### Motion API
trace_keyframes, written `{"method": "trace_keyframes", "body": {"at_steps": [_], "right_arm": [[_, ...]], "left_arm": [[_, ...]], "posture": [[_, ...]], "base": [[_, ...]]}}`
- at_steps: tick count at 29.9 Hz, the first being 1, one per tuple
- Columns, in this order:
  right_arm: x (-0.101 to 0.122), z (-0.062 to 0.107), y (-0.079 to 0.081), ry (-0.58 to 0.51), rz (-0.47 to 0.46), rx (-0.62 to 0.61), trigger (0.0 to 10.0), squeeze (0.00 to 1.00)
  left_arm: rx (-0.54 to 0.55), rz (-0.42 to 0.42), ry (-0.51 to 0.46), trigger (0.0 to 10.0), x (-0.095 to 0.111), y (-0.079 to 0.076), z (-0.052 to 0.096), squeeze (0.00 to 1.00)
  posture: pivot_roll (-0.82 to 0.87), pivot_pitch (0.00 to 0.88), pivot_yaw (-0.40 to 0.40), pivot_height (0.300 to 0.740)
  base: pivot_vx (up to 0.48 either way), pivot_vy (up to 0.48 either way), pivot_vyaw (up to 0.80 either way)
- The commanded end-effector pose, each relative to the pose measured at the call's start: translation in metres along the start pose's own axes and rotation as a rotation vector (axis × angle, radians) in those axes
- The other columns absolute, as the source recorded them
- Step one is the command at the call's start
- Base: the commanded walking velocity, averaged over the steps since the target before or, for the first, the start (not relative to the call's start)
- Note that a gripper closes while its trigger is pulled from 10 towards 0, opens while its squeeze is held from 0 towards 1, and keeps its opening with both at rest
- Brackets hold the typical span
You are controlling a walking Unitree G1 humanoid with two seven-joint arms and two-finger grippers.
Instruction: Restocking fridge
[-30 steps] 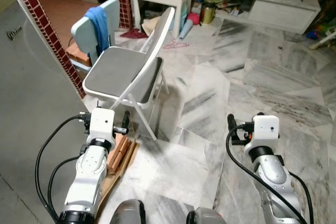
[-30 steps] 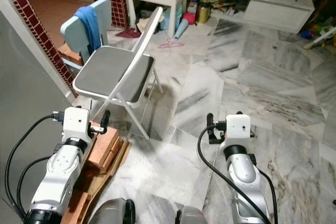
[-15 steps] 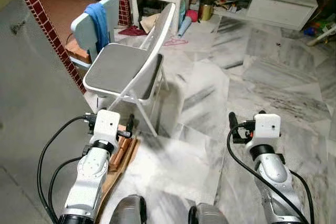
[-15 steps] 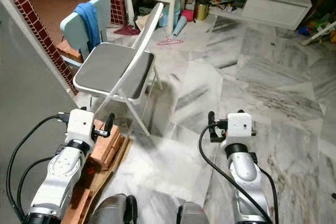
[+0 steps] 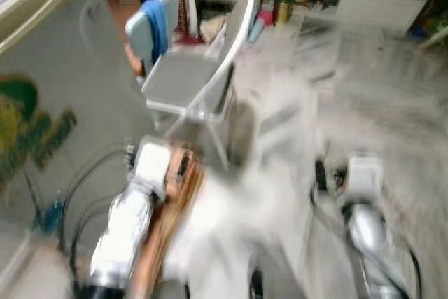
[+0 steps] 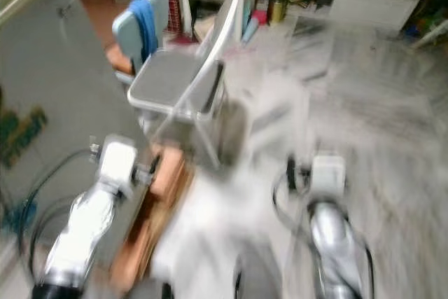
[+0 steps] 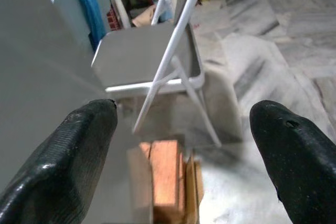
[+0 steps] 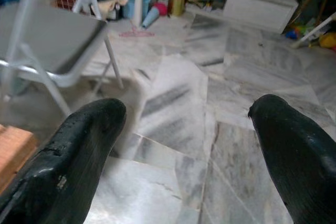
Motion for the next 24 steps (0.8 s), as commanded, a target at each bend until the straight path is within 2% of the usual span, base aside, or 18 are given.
{"method": "trace_keyframes", "body": {"at_steps": [1,18,24], "right_arm": [[0.0063,-0.0036,-0.0022,-0.021,0.01,-0.003,10.0,0.0],[0.0063,-0.0058,-0.0055,-0.019,0.023,-0.022,10.0,0.0],[0.0067,-0.0066,-0.0057,-0.019,0.023,-0.026,10.0,0.0]], "left_arm": [[-0.016,0.001,0.0,10.0,0.001,-0.0018,-0.0001,0.0],[-0.04,0.035,-0.006,10.0,0.0016,-0.005,-0.0008,0.0],[-0.041,0.04,-0.03,10.0,0.0053,-0.0041,-0.0023,0.0]], "posture": [[0.01,0.1,0.013,0.74],[0.0,0.105,0.01,0.74],[0.0,0.112,0.011,0.74]], "base": [[-0.3,0.0,0.0],[-0.393,0.0,0.0],[-0.217,0.0,0.0]]}}
Point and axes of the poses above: a point about 5 cm out from each wrist's last joint towards the gripper, its own z axis pointing back from the gripper into the wrist, its own x axis along the axis of the wrist's last joint, y = z × x, the point moved 4 cm from there along -z, pointing out of the wrist towards the gripper, and after that the axes turned 1 degree about z, right-handed, at the moved point
